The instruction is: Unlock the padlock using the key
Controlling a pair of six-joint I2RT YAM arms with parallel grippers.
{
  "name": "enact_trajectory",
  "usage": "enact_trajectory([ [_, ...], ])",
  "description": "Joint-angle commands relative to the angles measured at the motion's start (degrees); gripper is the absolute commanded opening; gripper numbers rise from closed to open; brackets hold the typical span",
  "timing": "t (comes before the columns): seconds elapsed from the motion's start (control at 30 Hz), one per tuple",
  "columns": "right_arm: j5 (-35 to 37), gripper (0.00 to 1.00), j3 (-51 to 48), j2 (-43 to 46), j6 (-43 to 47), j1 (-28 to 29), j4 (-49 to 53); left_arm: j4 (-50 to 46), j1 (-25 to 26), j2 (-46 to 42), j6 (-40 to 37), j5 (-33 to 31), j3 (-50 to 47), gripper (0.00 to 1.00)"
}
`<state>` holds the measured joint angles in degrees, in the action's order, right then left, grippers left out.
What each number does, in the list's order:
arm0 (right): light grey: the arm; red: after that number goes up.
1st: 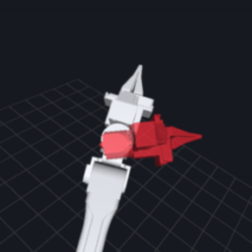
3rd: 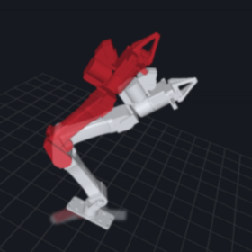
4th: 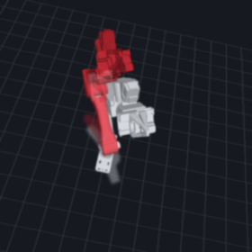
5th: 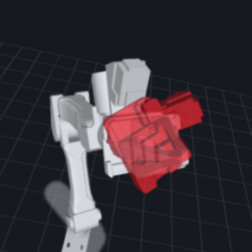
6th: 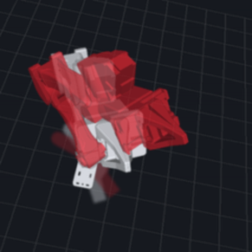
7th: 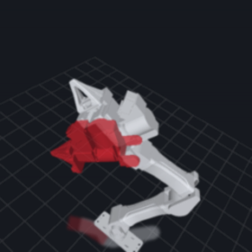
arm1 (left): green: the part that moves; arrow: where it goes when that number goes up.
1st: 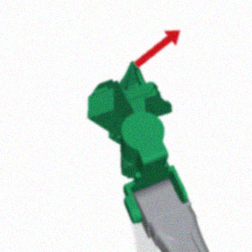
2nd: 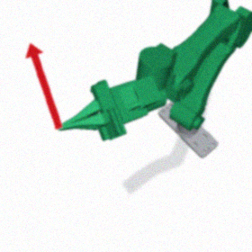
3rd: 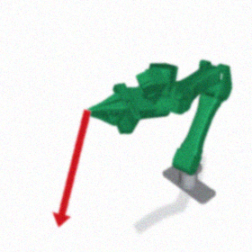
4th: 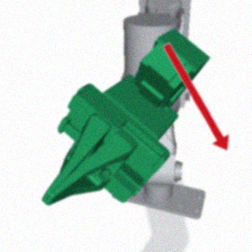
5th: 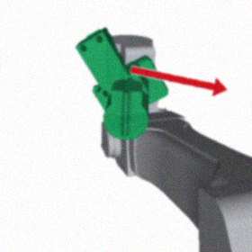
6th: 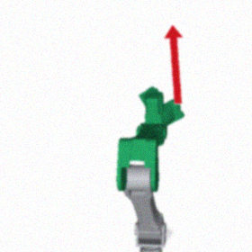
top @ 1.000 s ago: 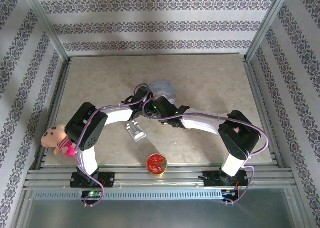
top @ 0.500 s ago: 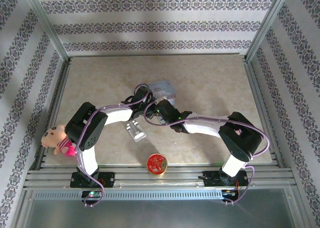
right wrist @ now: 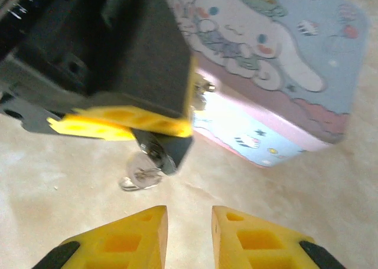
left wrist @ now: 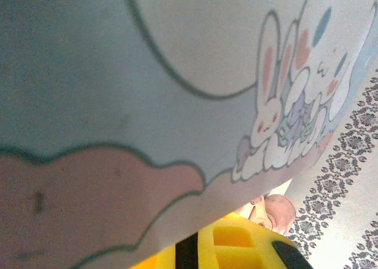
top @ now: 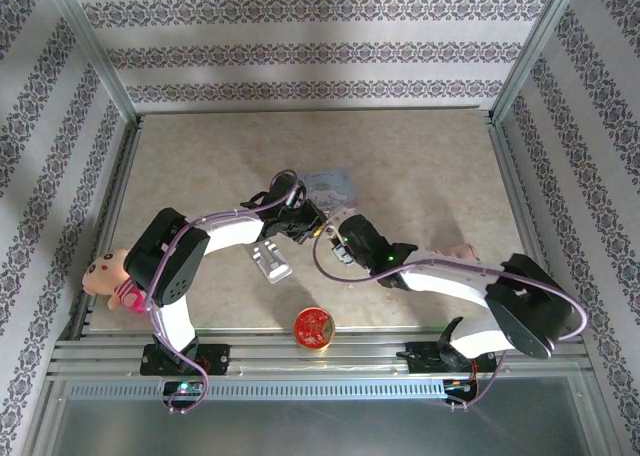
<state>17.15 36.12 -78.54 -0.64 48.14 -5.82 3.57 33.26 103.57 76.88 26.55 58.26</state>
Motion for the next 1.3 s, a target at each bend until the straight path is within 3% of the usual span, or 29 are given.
enact_trajectory([
  [0.0, 1.0, 0.26, -2.5, 3.8, 2.2, 0.1, -1.2, -7.0, -0.1, -0.2, 1.8, 1.1, -1.5, 0.05],
  [0.2, 1.4, 0.3, -2.8, 4.6, 3.9, 1.1, -1.2, -5.7, -0.1, 0.3, 2.5, 1.7, -1.6, 0.05],
  [0.6, 3.9, 0.3, 3.1, -5.8, 4.5, 2.9, -1.6, -5.1, -0.1, 0.4, 2.6, 2.0, -2.1, 0.05],
  [0.8, 3.4, 0.42, 4.3, -7.2, 4.4, 2.9, -2.4, -4.6, -0.1, 0.7, 2.7, 2.3, -2.3, 0.05],
  [1.27, 5.8, 0.39, 8.9, -12.4, 3.8, 2.3, -2.4, -4.3, -0.1, 0.8, 2.7, 2.8, -2.5, 0.05],
])
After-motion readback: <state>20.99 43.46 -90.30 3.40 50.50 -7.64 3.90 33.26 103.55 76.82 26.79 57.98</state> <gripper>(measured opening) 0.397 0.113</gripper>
